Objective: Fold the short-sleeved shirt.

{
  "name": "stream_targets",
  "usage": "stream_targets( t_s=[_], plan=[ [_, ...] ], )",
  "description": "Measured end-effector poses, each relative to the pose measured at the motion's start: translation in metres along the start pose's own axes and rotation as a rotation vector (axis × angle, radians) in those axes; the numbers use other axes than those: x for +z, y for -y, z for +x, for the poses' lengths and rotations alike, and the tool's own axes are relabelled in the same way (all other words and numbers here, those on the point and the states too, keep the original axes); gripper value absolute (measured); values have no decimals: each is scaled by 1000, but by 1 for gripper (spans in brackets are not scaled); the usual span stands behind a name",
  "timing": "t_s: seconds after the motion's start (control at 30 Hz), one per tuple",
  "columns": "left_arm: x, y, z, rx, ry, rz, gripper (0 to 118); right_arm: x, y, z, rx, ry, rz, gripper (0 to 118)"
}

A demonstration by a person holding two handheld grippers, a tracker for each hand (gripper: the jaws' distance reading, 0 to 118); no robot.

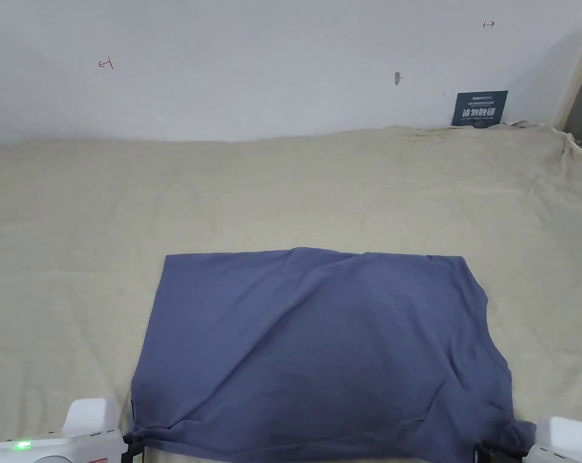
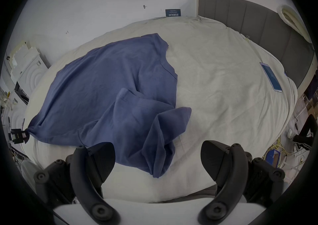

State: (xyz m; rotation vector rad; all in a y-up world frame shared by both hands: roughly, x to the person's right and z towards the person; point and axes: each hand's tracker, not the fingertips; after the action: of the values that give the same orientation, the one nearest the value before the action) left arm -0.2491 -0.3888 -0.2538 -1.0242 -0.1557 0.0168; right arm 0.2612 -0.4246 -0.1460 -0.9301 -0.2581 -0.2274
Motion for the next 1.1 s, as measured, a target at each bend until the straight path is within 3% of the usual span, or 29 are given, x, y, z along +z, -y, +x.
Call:
stream_targets(
  t_s=[0.13,0.2,0.23,0.27,0.3,0.37,0.77,1.1],
  plan=[
    [-1,2,0,0,1,-3,4,-5,-2,-5,-1,12,-12,102],
    [0,2,0,-1,0,-3,4,-11,-1,-4,8,10,-19,94],
    [0,2,0,0,0,-4,4,-14,-1,-4,16,8,-30,80],
    [0,3,0,2,0,-4,4,-15,-1,-5,26,3,-52,47],
    [0,3,-1,5,1,-4,4,-15,0,-5,30,-10,-55,28],
    [1,3,-1,10,2,-2,4,-10,4,-8,20,-47,-38,14],
    [9,-7,-12,71,32,35,4,49,-23,-13,92,-128,81,9],
    [13,-69,-9,93,54,139,4,53,-83,-13,130,-141,188,9]
  ],
)
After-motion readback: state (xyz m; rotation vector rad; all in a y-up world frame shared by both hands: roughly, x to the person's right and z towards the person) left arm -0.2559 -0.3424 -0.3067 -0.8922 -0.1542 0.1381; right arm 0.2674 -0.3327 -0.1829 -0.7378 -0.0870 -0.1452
